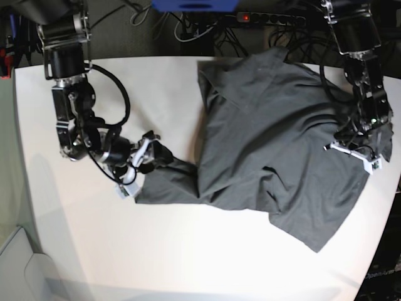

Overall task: Layout the t-shirt on the table in an organized manner, then fold the t-shirt properly
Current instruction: 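Drag the grasped t-shirt edge with the right gripper away from the left gripper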

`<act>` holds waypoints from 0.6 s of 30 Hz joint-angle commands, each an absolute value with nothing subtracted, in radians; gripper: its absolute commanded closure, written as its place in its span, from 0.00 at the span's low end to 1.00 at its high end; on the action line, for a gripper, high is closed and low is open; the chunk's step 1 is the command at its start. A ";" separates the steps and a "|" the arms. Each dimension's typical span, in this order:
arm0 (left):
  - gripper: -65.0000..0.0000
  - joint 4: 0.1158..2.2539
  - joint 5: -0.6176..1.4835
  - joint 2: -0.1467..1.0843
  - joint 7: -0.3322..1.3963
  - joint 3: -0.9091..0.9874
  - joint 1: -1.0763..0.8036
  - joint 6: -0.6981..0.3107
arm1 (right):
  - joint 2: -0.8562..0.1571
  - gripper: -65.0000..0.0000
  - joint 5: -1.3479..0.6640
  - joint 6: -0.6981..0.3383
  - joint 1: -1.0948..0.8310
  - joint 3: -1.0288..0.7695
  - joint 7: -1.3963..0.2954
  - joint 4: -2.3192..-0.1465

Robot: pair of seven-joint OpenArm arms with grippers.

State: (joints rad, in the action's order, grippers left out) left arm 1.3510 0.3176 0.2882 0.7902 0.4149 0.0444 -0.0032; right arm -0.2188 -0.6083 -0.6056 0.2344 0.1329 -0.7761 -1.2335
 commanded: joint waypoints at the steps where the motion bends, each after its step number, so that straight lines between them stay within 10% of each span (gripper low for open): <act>1: 1.00 1.369 0.318 0.308 0.776 0.417 0.056 -0.004 | -0.231 0.38 -0.618 -0.613 0.251 0.128 -0.754 -1.227; 18: 1.00 1.369 0.318 0.309 0.776 0.418 0.053 -0.004 | -0.280 0.38 -0.616 -0.608 0.249 0.127 -0.636 -1.185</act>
State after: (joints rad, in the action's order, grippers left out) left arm 1.3510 0.3172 0.2909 0.7895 0.4152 0.0414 -0.0032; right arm -0.2749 -0.5991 -0.6044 0.2264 0.1310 -0.6632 -1.1702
